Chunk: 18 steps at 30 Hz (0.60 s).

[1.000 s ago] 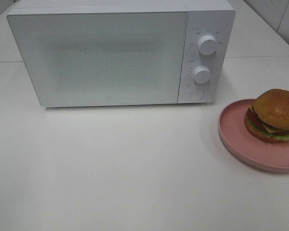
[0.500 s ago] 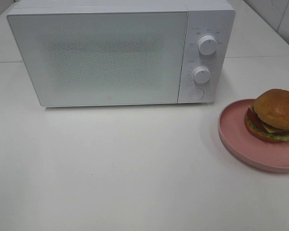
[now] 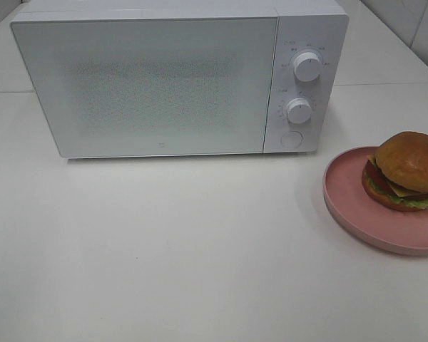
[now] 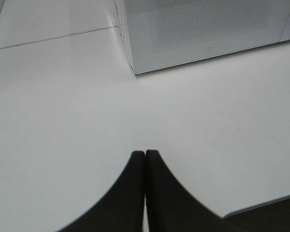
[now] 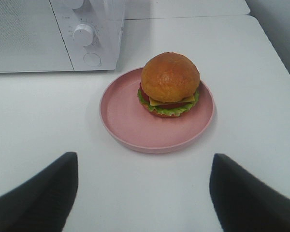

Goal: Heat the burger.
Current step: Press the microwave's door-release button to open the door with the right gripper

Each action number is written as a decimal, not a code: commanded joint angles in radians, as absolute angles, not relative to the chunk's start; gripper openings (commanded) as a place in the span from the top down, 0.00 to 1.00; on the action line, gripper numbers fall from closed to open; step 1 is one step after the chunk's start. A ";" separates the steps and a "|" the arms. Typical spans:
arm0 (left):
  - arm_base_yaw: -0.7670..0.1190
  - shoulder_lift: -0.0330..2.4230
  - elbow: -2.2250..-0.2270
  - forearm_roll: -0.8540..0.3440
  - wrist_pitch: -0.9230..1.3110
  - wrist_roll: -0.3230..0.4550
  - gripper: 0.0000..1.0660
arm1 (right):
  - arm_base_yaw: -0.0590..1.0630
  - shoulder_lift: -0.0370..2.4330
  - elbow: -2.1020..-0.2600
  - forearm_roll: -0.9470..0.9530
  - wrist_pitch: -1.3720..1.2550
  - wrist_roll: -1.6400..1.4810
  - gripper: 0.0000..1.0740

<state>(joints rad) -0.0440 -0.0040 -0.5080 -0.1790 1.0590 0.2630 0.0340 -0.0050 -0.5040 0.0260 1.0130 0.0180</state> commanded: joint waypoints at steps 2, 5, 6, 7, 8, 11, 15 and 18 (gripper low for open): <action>-0.047 -0.024 -0.506 -0.181 1.049 0.263 1.00 | 0.034 -0.029 -0.504 0.025 1.000 0.013 0.33; -0.047 -0.024 -0.506 -0.181 1.049 0.263 1.00 | 0.034 -0.003 -0.504 0.025 0.999 0.014 0.33; -0.047 -0.024 -0.506 -0.181 1.049 0.263 1.00 | 0.034 -0.003 -0.504 0.025 0.999 0.014 0.33; -0.047 -0.024 -0.506 -0.181 1.049 0.263 1.00 | 0.034 0.013 -0.508 0.025 0.997 0.014 0.33; -0.047 -0.024 -0.506 -0.181 1.049 0.263 1.00 | 0.034 0.013 -0.508 0.025 0.997 0.014 0.33; -0.047 -0.024 -0.506 -0.181 1.049 0.263 1.00 | 0.034 0.103 -0.536 0.026 0.920 0.013 0.33; -0.047 -0.024 -0.506 -0.181 1.049 0.263 1.00 | 0.034 0.243 -0.539 0.025 0.802 0.013 0.33; -0.047 -0.024 -0.506 -0.181 1.049 0.263 1.00 | 0.034 0.326 -0.539 0.025 0.740 0.013 0.33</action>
<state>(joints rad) -0.0440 -0.0040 -0.5080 -0.1790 1.0590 0.2630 0.0340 0.2630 -0.5330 0.0260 0.8110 0.0180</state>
